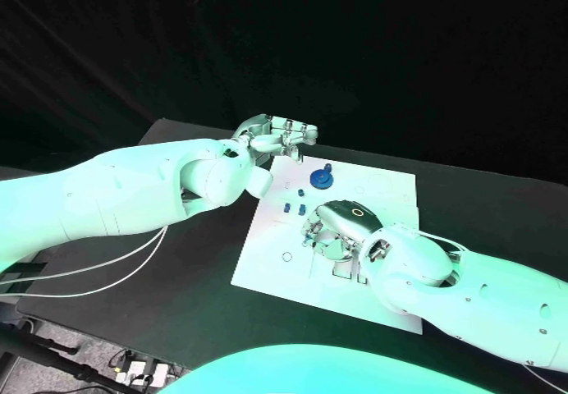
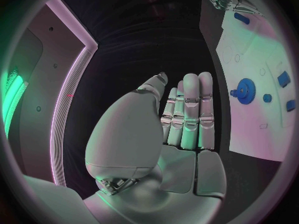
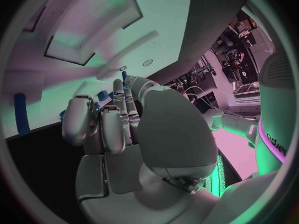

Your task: Assemble the parts on the task board

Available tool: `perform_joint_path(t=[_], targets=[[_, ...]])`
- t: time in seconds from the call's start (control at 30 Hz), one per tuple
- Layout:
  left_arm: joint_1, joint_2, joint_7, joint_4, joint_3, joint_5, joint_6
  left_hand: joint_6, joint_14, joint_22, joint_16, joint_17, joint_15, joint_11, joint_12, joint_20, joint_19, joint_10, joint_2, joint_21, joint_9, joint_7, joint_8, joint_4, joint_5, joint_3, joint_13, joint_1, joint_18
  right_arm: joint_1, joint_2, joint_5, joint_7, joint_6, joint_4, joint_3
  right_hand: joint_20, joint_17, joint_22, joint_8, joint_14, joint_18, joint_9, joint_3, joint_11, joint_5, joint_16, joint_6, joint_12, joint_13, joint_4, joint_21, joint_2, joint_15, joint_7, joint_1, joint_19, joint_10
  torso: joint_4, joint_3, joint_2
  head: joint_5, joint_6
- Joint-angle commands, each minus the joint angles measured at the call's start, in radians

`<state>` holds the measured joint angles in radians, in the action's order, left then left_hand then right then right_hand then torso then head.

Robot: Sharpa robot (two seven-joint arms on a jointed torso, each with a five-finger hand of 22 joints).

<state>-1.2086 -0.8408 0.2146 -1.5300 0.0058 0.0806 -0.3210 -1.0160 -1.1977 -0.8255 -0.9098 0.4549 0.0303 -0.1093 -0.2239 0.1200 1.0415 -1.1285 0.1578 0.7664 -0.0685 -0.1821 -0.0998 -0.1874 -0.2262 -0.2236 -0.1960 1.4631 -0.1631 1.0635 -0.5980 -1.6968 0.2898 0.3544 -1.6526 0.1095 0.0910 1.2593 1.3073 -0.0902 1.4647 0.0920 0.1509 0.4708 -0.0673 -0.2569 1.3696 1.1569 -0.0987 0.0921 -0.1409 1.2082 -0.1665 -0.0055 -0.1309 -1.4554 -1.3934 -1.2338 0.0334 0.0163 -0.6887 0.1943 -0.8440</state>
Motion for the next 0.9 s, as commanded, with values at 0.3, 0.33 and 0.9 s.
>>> perform_joint_path(t=[0.3,0.33,0.9], targets=[[-0.001,0.004,0.003,0.0,0.001,-0.005,0.021,0.008,0.008,0.002,0.007,-0.001,0.001,0.001,-0.004,0.002,-0.005,0.008,-0.001,-0.006,0.002,-0.003,-0.003,0.0,-0.001,0.007,-0.001,0.005,-0.02,-0.008,0.012,-0.005,-0.005,-0.019,0.015,0.001,0.001,0.001,0.078,-0.006,0.043,-0.013,0.002,0.003,0.002,-0.009,0.004,0.01,0.007,-0.002,0.004,0.0,0.0,-0.008,0.001,0.012,-0.005,-0.009,0.0006,0.0005,0.0,0.004,-0.003],[-0.001,0.004,0.003,0.0,0.001,-0.005,0.021,0.008,0.008,0.002,0.007,-0.001,0.001,0.001,-0.004,0.002,-0.005,0.008,-0.001,-0.006,0.002,-0.003,-0.003,0.0,-0.001,0.007,-0.001,0.005,-0.02,-0.008,0.013,-0.005,-0.004,-0.019,0.016,0.001,0.001,0.0,0.078,-0.006,0.043,-0.013,0.003,0.003,0.002,-0.009,0.004,0.01,0.007,-0.002,0.004,-0.001,0.0,-0.008,0.001,0.012,-0.005,-0.01,0.0007,0.0006,0.0,0.005,-0.003],[-0.001,0.003,-0.006,0.0,0.001,-0.004,0.028,0.008,0.008,0.002,0.007,-0.002,0.001,0.001,-0.005,0.003,-0.005,0.008,-0.001,-0.006,0.001,-0.003,-0.003,0.0,-0.001,0.007,-0.001,0.006,-0.02,-0.009,0.023,-0.006,0.003,-0.023,0.032,0.001,0.001,0.0,0.079,-0.006,0.043,-0.014,0.003,0.003,0.002,-0.013,0.004,0.011,0.007,-0.002,0.006,0.0,0.0,-0.008,0.002,0.015,-0.005,-0.011,0.0,-0.0001,0.0,0.005,-0.007]])
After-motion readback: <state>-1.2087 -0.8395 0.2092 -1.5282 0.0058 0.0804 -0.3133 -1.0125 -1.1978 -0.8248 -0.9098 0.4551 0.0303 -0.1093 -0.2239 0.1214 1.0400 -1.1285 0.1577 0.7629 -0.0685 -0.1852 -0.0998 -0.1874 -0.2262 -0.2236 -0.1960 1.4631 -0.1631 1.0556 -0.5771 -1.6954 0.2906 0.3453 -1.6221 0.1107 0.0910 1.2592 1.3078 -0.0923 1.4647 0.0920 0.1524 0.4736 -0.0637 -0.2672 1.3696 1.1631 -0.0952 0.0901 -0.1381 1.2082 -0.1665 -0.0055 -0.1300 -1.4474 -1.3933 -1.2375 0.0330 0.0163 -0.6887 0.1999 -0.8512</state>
